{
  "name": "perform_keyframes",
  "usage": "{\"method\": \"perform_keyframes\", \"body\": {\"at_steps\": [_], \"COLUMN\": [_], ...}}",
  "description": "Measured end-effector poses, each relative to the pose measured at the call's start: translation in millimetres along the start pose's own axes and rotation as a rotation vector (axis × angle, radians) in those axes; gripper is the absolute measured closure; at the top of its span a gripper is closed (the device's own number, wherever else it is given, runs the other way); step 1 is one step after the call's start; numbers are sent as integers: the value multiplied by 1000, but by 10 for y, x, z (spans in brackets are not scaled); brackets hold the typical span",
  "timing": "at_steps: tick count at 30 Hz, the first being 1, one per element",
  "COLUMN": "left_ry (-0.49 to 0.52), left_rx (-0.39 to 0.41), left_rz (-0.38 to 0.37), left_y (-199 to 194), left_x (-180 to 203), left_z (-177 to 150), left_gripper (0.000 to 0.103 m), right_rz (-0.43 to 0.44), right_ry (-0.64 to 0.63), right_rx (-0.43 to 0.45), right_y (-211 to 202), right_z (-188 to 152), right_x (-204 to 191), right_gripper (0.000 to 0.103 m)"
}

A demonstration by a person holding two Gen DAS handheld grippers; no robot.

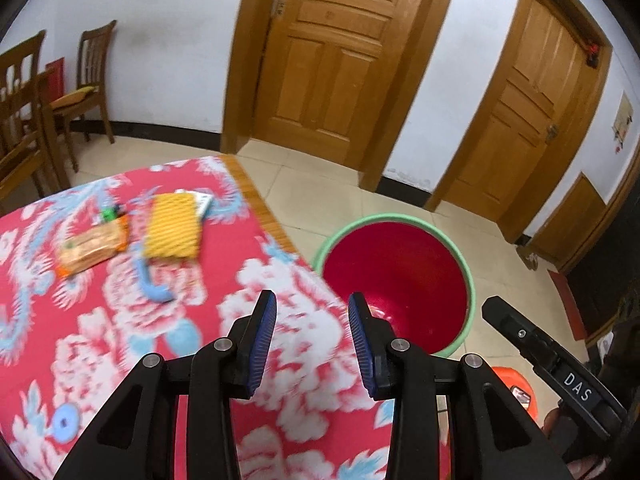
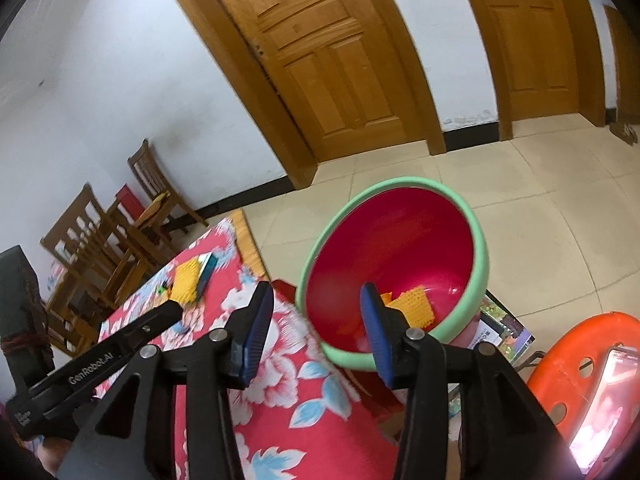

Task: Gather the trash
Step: 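Grasp the blue plastic disc with the left tool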

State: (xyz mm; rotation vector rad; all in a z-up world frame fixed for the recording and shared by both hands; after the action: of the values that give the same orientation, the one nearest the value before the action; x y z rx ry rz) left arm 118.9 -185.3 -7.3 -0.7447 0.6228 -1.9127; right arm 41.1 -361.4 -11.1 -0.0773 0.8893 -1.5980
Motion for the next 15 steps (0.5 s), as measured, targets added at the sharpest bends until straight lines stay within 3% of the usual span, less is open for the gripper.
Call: {"method": "perform_keyframes", "body": {"at_steps": [15], "left_ry": [-107], "left_rx": [44], "left_rz": [150], "left_y": [-629], "left_x": [-912], "left_z": [-223], "left_gripper": [65], "right_rz": [74], "right_ry": [-85], "right_rx": [-65], "right_y": [-22], "right_z": [-293], "right_x": [-445], "right_gripper": [55]}}
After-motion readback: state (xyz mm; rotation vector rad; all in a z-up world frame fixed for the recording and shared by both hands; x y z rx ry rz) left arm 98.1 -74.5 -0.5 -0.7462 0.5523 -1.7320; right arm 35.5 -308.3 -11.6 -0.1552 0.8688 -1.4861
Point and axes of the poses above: each gripper's, at about its wrist camera, not at the fingertips, and y roughly the way its jaws point, x to its right, z to its top, the point moved 6 cm from there along y, roughly the way its jaws point, and after that the axes turned 1 degree about z, right-handed, at the moved point
